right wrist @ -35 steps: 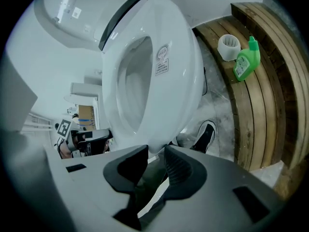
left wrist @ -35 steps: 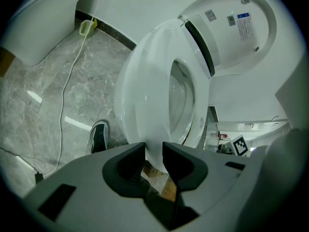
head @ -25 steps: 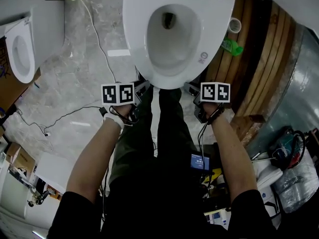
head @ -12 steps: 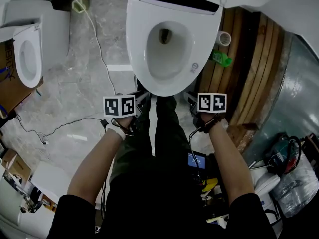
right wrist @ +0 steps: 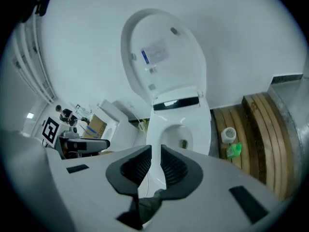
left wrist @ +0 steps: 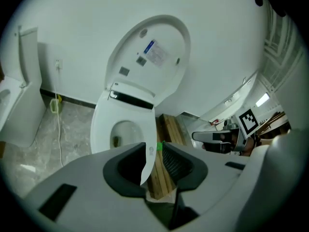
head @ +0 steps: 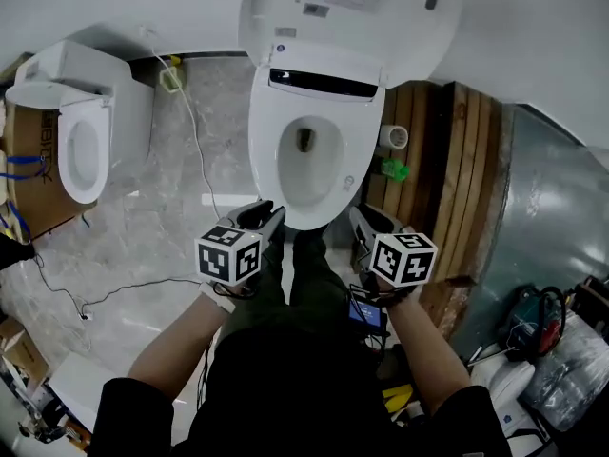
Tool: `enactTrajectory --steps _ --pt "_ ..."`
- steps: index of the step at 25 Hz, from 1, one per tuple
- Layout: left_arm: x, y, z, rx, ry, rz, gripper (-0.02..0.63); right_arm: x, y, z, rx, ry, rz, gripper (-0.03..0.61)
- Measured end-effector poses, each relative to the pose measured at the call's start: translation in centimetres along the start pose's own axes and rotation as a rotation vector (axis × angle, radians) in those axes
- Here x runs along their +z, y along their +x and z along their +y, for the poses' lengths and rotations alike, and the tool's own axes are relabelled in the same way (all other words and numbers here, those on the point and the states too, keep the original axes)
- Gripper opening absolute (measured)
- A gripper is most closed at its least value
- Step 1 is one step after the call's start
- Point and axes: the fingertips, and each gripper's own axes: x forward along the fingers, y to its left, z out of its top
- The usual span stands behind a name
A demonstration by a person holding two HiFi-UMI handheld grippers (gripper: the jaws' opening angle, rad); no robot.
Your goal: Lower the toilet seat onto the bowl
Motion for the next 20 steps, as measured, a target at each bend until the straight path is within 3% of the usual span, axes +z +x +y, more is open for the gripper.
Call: enactTrajectory --steps 6,11,15,20 --pt "9.3 -6.7 -7.7 -0.081 0.120 -0.180 0.117 8.6 -9.4 7.9 0.028 -0.149 -0.254 0.055" --pt "14.0 -12.7 -16.6 -0.270 0.102 -0.298 0.117 12.8 -17.6 14.0 0.025 -0.367 -0.408 0.040" --pt "16.5 -16.9 -23.2 -0.351 0.258 -0.389 0.117 15.6 -24.5 17.5 0.012 -0.490 -0.596 0.040" --pt "18.4 -20.5 -28.0 -0.387 0.448 -0.487 0.117 18.4 -30.8 21.5 -0.034 -0.581 -0.829 0.039"
